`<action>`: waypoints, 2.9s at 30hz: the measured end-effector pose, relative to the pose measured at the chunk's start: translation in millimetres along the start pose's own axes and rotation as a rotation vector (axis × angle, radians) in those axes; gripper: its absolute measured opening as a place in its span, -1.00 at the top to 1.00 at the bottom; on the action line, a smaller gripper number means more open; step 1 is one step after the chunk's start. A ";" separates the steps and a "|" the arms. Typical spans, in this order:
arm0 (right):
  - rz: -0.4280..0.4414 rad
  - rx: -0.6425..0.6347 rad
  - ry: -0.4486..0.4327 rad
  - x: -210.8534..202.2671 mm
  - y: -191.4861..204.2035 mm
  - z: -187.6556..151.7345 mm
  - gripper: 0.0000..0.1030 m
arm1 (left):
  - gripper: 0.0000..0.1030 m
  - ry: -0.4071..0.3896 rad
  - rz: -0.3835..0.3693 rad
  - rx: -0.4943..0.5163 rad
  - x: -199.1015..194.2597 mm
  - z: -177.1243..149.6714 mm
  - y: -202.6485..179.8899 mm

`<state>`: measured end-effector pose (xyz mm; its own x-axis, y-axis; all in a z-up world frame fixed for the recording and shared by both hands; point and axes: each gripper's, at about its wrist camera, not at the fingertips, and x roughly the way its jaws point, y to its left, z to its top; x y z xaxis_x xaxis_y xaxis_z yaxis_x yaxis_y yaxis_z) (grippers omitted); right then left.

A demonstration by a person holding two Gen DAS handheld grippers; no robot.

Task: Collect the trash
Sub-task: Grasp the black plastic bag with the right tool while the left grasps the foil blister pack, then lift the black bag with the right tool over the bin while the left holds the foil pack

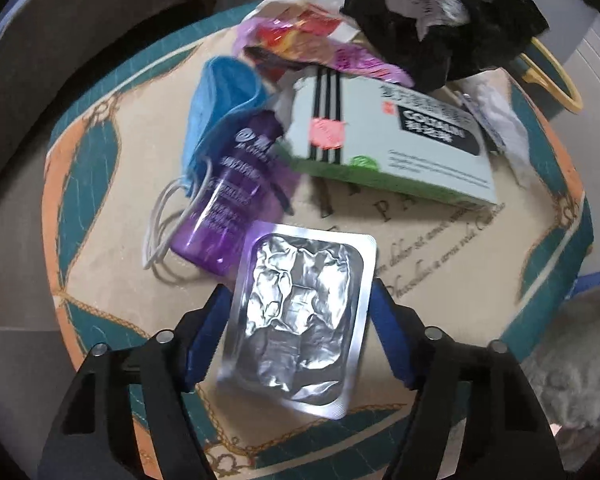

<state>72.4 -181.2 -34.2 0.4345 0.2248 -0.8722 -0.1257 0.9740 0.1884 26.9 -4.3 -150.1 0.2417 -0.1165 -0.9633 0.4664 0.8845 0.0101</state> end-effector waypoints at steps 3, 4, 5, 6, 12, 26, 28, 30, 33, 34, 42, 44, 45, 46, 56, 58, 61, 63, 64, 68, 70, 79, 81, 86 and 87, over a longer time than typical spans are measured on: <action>0.003 -0.002 -0.015 -5.1 -1.7 1.7 1.00 | -0.35 -0.035 -0.009 -0.008 -11.9 0.0 -3.7; 0.006 0.003 -0.022 -8.1 -3.4 2.4 1.00 | -0.35 -0.052 -0.015 -0.017 -17.2 3.4 -11.4; 0.007 0.005 -0.029 -10.6 -4.7 3.4 1.00 | -0.35 -0.076 -0.026 -0.028 -25.3 5.8 -12.4; 0.012 0.011 -0.040 -14.2 -6.9 4.6 1.00 | -0.35 -0.104 -0.033 -0.034 -34.4 8.4 -14.4; 0.020 0.055 -0.064 -22.4 -22.1 7.5 1.00 | -0.35 -0.221 -0.026 -0.030 -73.0 29.6 -28.9; -0.018 0.028 0.123 37.3 -1.7 -14.9 0.22 | -0.35 -0.257 0.148 0.037 -127.4 34.1 14.3; -0.047 0.054 0.138 44.5 -5.8 -16.5 -0.23 | -0.35 -0.259 0.171 0.039 -129.3 32.8 24.2; -0.078 0.067 0.146 51.1 -14.3 -15.0 -0.24 | -0.35 -0.268 0.154 0.003 -126.5 29.7 34.1; -0.068 0.146 0.168 63.3 -31.7 -13.6 -0.24 | -0.35 -0.261 0.115 -0.040 -117.7 28.5 40.3; -0.056 0.165 0.176 67.0 -34.8 -13.6 -0.24 | -0.35 -0.257 0.119 -0.028 -115.2 29.2 39.1; 0.042 0.249 0.218 90.2 -42.2 -14.3 0.10 | -0.35 -0.278 0.109 -0.004 -114.5 33.0 38.7; 0.079 0.280 0.229 93.9 -45.5 -16.7 0.43 | -0.35 -0.278 0.107 -0.004 -113.6 33.6 39.0; 0.085 0.282 0.232 94.4 -46.4 -17.3 0.64 | -0.35 -0.277 0.109 -0.003 -113.2 33.6 39.0; 0.082 0.278 0.231 93.8 -46.1 -17.5 0.83 | -0.35 -0.278 0.111 -0.003 -113.5 33.5 38.8; 0.000 0.156 0.093 44.3 -27.5 -4.4 0.89 | -0.35 -0.300 0.112 -0.007 -120.0 34.5 32.5; -0.018 0.122 0.053 29.1 -23.0 -1.0 0.89 | -0.35 -0.307 0.112 -0.006 -121.9 35.1 30.8; -0.036 0.099 0.009 13.9 -22.5 4.0 0.89 | -0.35 -0.316 0.103 -0.008 -124.0 36.0 30.3; -0.054 0.088 -0.023 0.8 -25.9 5.6 0.89 | -0.35 -0.323 0.098 -0.002 -125.6 37.7 27.7; -0.056 0.090 -0.035 -6.3 -28.9 7.1 0.89 | -0.35 -0.326 0.098 0.001 -126.2 39.1 25.5; -0.115 0.064 -0.097 -30.8 -39.0 6.6 0.89 | -0.35 -0.338 0.092 0.002 -128.1 48.0 16.1; -0.132 0.063 -0.119 -40.8 -45.1 5.2 0.89 | -0.35 -0.347 0.085 0.002 -128.7 52.3 10.9; -0.266 0.077 -0.206 -75.5 -96.5 1.9 0.89 | -0.35 -0.390 0.083 0.003 -123.8 72.7 -25.0; -0.293 0.080 -0.220 -79.1 -106.0 1.9 0.89 | -0.35 -0.391 0.090 0.011 -119.1 77.2 -37.6; -0.331 0.106 -0.248 -86.6 -134.2 4.0 0.89 | -0.35 -0.394 0.097 0.027 -111.9 88.6 -63.4; -0.331 0.114 -0.250 -87.3 -138.6 3.6 0.89 | -0.35 -0.396 0.094 0.024 -111.7 91.8 -68.7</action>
<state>55.2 -335.7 17.6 0.6391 -0.1146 -0.7606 0.1505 0.9884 -0.0225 45.9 -93.5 -18.5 0.5910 -0.2053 -0.7801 0.4457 0.8891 0.1037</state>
